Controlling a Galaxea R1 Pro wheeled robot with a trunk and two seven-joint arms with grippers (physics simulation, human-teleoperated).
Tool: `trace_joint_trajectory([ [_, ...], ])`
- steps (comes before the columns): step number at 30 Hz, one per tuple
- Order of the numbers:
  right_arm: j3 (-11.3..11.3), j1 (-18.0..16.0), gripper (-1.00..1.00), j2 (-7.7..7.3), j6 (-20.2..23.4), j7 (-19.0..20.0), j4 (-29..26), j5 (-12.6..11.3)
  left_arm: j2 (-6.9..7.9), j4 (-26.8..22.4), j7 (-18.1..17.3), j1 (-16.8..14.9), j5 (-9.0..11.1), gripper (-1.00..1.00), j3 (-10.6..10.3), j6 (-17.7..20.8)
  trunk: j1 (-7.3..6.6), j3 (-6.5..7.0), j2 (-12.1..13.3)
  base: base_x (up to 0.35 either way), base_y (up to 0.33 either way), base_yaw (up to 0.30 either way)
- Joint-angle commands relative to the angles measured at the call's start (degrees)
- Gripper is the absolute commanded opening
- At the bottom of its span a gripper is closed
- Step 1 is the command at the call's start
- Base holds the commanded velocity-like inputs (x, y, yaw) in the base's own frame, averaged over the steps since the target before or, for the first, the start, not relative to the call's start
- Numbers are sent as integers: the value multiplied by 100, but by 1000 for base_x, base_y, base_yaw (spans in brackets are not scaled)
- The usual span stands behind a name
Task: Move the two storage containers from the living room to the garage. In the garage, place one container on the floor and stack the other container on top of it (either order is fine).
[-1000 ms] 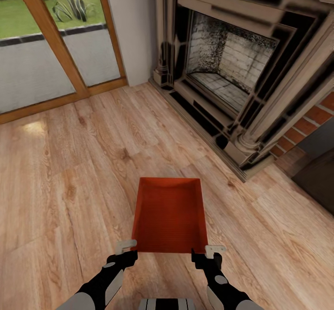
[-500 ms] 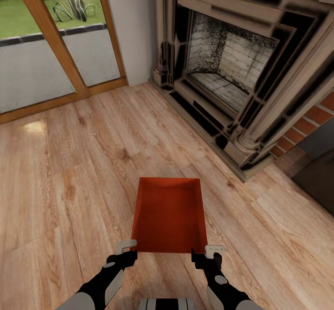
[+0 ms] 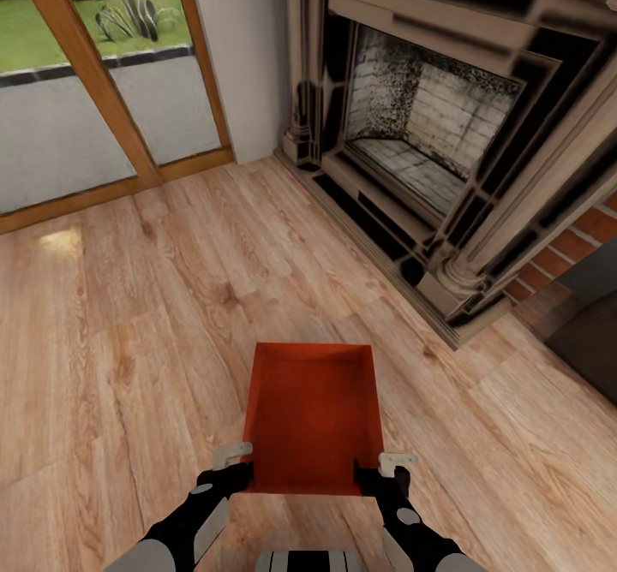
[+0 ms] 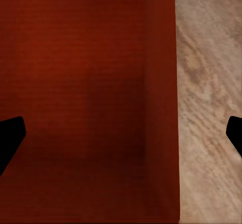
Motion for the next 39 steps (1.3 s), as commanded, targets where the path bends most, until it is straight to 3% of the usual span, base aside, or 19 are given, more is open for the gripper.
trace_joint_trajectory([
  [1, 36, -3, 100, -1, -13, -36, 5, -12, 4, -6, 40, -1, 55, 100, -49, 6, 3, -3, -1, 294, 0, 0],
  [8, 36, -3, 100, 0, -13, -36, 5, -12, 2, -7, 40, -1, 56, 100, -49, 6, 3, -3, -1, 171, 0, 0],
  [39, 36, -3, 100, 3, -22, -117, 5, -41, -5, -6, 40, -1, 54, 100, -58, 6, 3, -3, -1, 2, 0, -12],
])
